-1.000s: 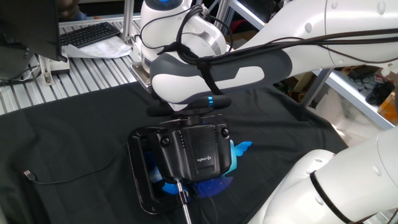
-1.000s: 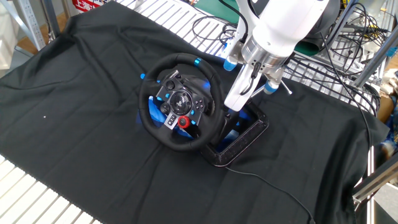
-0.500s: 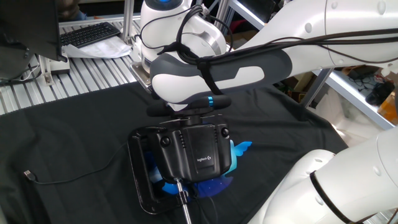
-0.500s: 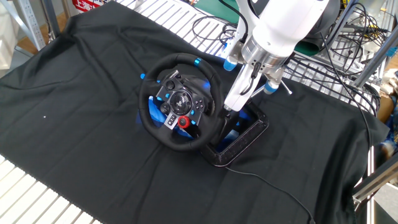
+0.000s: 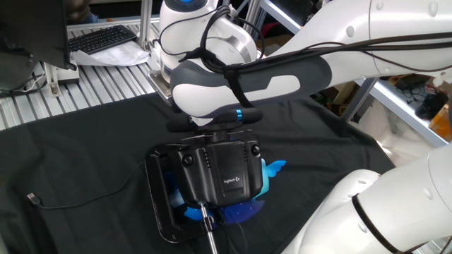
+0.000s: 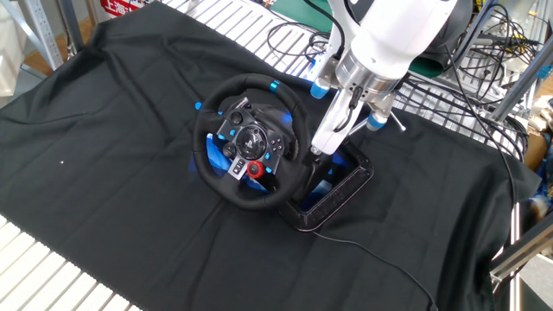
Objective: Rotate the steering wheel 90 degrees counterclockwise
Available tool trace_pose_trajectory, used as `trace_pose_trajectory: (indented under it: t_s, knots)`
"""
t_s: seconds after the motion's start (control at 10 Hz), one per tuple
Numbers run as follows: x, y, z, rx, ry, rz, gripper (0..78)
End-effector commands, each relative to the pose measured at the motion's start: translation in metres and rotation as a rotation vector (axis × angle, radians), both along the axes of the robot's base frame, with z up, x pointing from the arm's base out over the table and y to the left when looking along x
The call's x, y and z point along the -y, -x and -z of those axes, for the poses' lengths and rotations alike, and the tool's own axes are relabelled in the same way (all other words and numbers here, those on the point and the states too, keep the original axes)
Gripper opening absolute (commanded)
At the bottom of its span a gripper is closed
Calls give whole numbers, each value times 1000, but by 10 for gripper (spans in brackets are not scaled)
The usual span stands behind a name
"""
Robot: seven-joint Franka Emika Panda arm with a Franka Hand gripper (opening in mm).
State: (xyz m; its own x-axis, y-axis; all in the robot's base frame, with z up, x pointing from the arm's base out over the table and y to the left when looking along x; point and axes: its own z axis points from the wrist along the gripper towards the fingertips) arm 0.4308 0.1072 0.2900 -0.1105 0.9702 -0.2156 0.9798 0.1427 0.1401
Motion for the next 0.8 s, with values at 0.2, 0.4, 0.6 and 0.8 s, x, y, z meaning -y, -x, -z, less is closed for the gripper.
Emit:
trace_pose_trajectory:
  t_s: [0.2, 0.4, 0.6, 0.8]
  knots:
    - [1, -1, 2, 108, -110, 252, 775]
    - [1, -1, 2, 110, -115, 260, 775]
    - [1, -1, 2, 113, -119, 271, 775]
    - [1, -1, 2, 113, -125, 274, 775]
